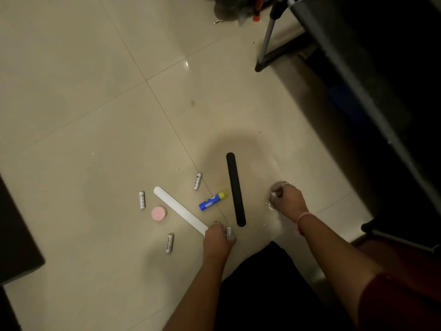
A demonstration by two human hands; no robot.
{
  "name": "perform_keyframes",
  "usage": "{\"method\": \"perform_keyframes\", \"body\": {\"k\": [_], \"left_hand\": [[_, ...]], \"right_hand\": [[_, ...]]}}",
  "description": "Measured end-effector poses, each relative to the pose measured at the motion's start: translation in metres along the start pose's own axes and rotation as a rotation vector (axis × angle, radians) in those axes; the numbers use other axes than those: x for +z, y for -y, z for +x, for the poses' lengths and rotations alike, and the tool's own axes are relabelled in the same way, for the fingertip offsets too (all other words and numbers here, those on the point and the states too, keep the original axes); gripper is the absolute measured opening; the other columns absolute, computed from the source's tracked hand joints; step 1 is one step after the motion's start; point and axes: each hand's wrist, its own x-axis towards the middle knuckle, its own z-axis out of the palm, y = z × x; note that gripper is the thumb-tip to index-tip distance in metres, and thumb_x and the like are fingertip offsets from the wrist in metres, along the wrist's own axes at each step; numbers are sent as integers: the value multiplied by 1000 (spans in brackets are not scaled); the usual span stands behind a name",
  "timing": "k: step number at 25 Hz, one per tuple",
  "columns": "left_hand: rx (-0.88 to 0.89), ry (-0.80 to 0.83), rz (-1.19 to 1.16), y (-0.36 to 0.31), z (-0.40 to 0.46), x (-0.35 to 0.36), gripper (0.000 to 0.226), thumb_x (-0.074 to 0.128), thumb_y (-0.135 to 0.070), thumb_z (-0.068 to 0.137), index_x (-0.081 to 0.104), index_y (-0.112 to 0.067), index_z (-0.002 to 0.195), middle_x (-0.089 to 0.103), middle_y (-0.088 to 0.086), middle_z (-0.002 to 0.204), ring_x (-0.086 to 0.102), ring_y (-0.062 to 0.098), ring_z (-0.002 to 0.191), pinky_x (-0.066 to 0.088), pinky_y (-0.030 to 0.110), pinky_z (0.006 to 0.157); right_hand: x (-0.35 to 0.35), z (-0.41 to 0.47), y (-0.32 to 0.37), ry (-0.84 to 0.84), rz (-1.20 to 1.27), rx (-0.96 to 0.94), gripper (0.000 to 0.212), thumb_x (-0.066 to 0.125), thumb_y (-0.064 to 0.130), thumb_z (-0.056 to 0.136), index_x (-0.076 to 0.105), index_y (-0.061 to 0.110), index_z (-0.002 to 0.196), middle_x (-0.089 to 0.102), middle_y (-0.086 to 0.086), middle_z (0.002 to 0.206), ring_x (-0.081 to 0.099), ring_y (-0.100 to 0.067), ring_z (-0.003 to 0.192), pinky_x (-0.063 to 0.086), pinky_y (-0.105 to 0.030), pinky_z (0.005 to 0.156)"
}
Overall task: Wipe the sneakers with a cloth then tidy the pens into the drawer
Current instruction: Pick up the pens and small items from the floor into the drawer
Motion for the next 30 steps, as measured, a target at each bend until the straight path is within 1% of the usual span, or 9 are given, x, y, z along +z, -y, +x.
{"method": "perform_keyframes", "body": {"k": [4,8,11,13,16,18,23,27,30], "left_hand": [[17,-119,-286,-22,-6,-18,21,72,-14,82,53,-21,76,62,0,78,58,13,74,50,27,67],[144,-139,-608,-61,-25,-49,14,72,-14,84,61,-16,92,65,-2,83,66,8,75,58,28,75],[304,-76,-542,-72,-39,-67,15,74,-20,83,64,-20,94,69,-9,84,65,-2,71,54,18,70],[299,-175,-493,-64,-32,-79,8,70,-25,86,64,-25,92,68,-11,86,66,4,77,55,20,72],[170,-422,-403,-37,5,-102,11,62,-21,92,64,-14,100,66,-4,84,61,7,75,48,10,68],[133,-485,-261,-19,35,-114,23,63,-21,90,61,-8,109,63,2,90,60,11,80,46,14,72],[182,-274,88,-21,85,-103,30,69,-28,87,59,-4,102,61,12,92,58,25,86,45,33,76],[173,-293,72,-40,80,-98,19,60,-24,93,61,-5,90,62,6,79,60,23,78,42,20,63],[335,-111,-119,-57,40,-101,13,70,-18,86,62,-13,94,63,-7,82,60,6,74,45,5,62]], "right_hand": [[-9,-15,19,401,996,287,21,62,7,88,65,9,108,68,-5,90,65,-14,77,54,-23,71],[2,-27,50,612,1386,321,19,46,14,87,60,8,99,63,-6,81,62,-16,72,57,-33,76],[12,-31,75,693,1391,303,29,49,38,89,61,12,92,65,-6,81,65,-19,71,55,-33,73],[17,-31,81,684,1336,342,35,50,48,91,62,15,86,62,-2,77,61,-15,63,53,-29,65],[26,-29,77,612,1227,396,29,50,44,94,59,19,82,57,4,67,53,-8,53,45,-20,50],[33,-29,73,573,1215,414,25,49,39,96,59,19,84,58,4,67,55,-9,55,45,-23,57],[38,-32,67,595,1271,444,19,49,30,97,62,16,95,66,0,79,66,-11,64,55,-25,59],[39,-30,67,605,1295,403,25,46,31,97,63,14,105,71,-2,94,69,-14,81,55,-30,73],[39,-32,73,606,1325,376,33,44,38,97,64,13,105,69,-6,104,67,-16,92,48,-34,90]]}}
